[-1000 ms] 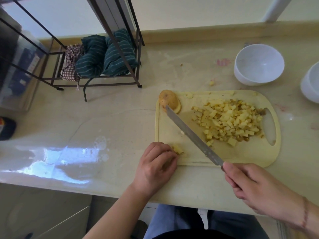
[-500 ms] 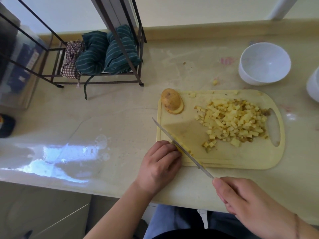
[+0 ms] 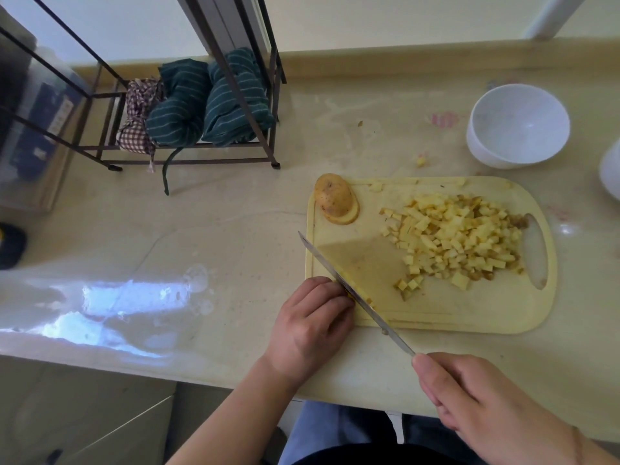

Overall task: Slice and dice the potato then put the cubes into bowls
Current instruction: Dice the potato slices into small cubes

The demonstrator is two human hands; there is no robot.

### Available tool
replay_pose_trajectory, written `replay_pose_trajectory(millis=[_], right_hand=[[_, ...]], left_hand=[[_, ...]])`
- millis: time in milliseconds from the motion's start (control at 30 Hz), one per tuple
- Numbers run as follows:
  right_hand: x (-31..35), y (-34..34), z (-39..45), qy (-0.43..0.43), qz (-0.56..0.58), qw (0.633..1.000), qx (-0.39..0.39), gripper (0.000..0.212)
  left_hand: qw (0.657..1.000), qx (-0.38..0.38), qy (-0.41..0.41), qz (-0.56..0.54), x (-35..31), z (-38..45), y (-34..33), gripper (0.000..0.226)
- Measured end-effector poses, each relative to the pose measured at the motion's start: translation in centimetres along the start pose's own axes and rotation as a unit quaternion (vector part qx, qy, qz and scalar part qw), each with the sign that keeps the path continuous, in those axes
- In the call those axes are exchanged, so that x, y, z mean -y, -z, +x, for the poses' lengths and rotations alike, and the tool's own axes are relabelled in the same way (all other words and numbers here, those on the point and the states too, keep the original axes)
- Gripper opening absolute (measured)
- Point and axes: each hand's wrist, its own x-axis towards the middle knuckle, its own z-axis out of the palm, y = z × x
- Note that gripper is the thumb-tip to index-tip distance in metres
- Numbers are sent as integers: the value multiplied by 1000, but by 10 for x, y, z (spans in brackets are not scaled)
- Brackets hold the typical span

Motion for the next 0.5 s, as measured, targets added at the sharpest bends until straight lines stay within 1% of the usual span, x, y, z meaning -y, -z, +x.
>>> replay_pose_trajectory(millis=[133,300,367,500], right_hand=[[0,-3,9,10,-26,1000,-7,81],[4,-6,19,24,-40,999,-17,68],[3,-6,20,30,-44,998,-22,71],[1,-1,22,46,-46,997,-34,80]], left_hand=[[1000,-2,3,-8,-1,1,1,4],[1000,-2,6,-3,-2,2,1,6],[1000,-7,10,5,-2,1,1,7],[998,-24,47,16,-5,1,1,7]])
